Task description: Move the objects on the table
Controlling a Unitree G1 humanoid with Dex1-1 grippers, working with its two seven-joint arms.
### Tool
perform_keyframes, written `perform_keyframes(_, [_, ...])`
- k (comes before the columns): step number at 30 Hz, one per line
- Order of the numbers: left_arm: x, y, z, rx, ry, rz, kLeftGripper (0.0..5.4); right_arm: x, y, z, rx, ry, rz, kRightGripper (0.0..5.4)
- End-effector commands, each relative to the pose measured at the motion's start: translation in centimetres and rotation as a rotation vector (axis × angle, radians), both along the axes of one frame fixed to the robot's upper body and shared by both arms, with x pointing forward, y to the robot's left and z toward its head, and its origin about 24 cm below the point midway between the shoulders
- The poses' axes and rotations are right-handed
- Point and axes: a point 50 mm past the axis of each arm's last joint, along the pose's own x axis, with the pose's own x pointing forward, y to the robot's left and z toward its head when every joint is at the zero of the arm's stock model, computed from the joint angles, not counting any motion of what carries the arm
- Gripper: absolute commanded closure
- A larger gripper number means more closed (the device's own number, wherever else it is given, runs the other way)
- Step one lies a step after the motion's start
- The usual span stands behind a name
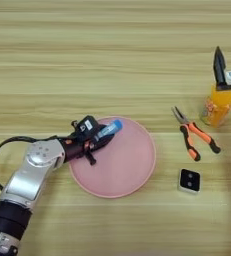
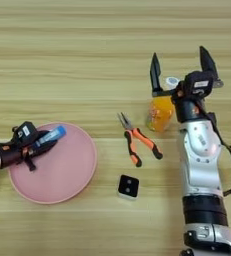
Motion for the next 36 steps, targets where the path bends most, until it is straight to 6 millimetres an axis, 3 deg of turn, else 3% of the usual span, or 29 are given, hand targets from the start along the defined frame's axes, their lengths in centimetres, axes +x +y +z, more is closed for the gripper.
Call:
perform_keyframes(1, [0.2,0.0,0.6,0.023,-0.036,-0.024,4.06,-0.5,0.2,2.7,-0.042,-0.089,0.039,0.0])
perform_keyframes(5, [0.0,-0.2,1.0,0.028,-0.052,-0.056,4.06,-1.2,0.6,4.9,-0.096,-0.142,0.126,0.0])
perform_keyframes(10, [-0.1,-0.5,1.6,0.041,-0.074,-0.119,4.06,-1.4,1.3,5.3,-0.134,-0.055,0.325,0.0])
perform_keyframes(18, [-0.7,-1.0,3.0,0.082,-0.127,-0.283,4.06,-2.6,3.6,3.2,-0.199,0.17,0.702,0.0])
perform_keyframes(25, [-0.8,-1.2,3.8,0.147,-0.156,-0.412,4.06,-3.4,4.8,0.8,-0.295,0.324,0.889,0.0])
perform_keyframes(36, [-1.4,-2.7,5.7,0.185,-0.211,-0.642,4.06,-4.0,5.9,-0.8,-0.508,0.439,1.041,0.0])
